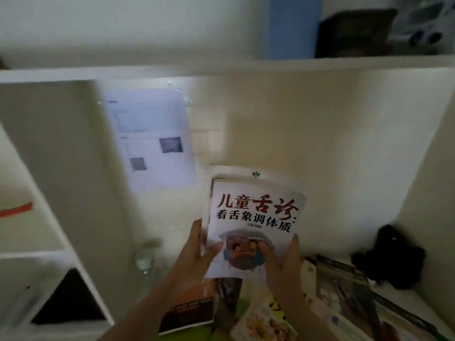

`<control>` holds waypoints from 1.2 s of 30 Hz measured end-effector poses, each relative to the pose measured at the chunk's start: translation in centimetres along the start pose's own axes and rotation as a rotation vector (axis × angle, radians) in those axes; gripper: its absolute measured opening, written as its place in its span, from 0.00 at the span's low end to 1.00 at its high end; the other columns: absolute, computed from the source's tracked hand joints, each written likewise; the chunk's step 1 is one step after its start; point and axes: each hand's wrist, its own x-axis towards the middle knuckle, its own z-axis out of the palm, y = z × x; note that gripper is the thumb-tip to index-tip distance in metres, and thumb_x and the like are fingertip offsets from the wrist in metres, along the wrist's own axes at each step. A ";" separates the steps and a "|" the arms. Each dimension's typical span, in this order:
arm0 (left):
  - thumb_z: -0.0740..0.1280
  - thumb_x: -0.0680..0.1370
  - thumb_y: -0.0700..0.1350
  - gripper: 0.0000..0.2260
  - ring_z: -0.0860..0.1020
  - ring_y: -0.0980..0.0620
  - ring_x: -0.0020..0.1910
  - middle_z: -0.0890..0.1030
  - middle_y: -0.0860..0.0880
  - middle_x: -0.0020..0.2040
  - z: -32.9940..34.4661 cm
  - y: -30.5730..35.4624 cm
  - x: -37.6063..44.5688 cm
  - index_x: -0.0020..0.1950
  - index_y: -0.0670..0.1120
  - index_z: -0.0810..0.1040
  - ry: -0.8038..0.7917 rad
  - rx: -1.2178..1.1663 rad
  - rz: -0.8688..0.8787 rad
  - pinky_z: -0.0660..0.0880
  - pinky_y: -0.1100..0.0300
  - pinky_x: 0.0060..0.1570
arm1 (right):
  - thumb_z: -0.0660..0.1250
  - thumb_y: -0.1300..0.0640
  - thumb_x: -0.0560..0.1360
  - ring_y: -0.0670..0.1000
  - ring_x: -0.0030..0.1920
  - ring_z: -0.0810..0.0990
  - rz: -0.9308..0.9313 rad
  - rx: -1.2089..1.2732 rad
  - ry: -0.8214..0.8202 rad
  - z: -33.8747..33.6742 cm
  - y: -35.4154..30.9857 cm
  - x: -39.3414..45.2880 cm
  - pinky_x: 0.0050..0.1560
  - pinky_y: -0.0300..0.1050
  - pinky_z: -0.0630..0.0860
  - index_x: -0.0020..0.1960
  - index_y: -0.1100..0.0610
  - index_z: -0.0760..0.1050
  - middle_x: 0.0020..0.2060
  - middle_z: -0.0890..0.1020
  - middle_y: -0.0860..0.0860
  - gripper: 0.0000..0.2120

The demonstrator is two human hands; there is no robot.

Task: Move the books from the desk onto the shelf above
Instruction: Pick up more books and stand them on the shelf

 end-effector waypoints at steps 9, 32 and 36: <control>0.68 0.75 0.34 0.20 0.80 0.51 0.57 0.81 0.50 0.57 -16.8 7.5 -13.0 0.63 0.48 0.69 0.572 0.170 0.198 0.81 0.57 0.47 | 0.67 0.56 0.76 0.39 0.55 0.80 -0.157 0.144 -0.476 18.1 -8.1 -5.9 0.44 0.37 0.81 0.65 0.41 0.61 0.58 0.77 0.42 0.24; 0.72 0.74 0.44 0.26 0.76 0.49 0.61 0.74 0.51 0.64 -42.1 31.4 5.5 0.69 0.52 0.66 1.114 0.474 0.458 0.80 0.53 0.51 | 0.68 0.55 0.77 0.52 0.57 0.72 -0.342 -0.067 -0.705 48.9 -36.3 16.4 0.56 0.50 0.73 0.68 0.59 0.57 0.59 0.72 0.52 0.26; 0.74 0.72 0.45 0.28 0.75 0.51 0.60 0.75 0.52 0.61 -44.7 29.2 7.4 0.69 0.50 0.68 1.160 0.566 0.423 0.76 0.55 0.56 | 0.69 0.63 0.75 0.52 0.62 0.72 -0.270 0.010 -0.797 53.1 -34.2 18.9 0.59 0.51 0.72 0.63 0.59 0.62 0.57 0.74 0.50 0.21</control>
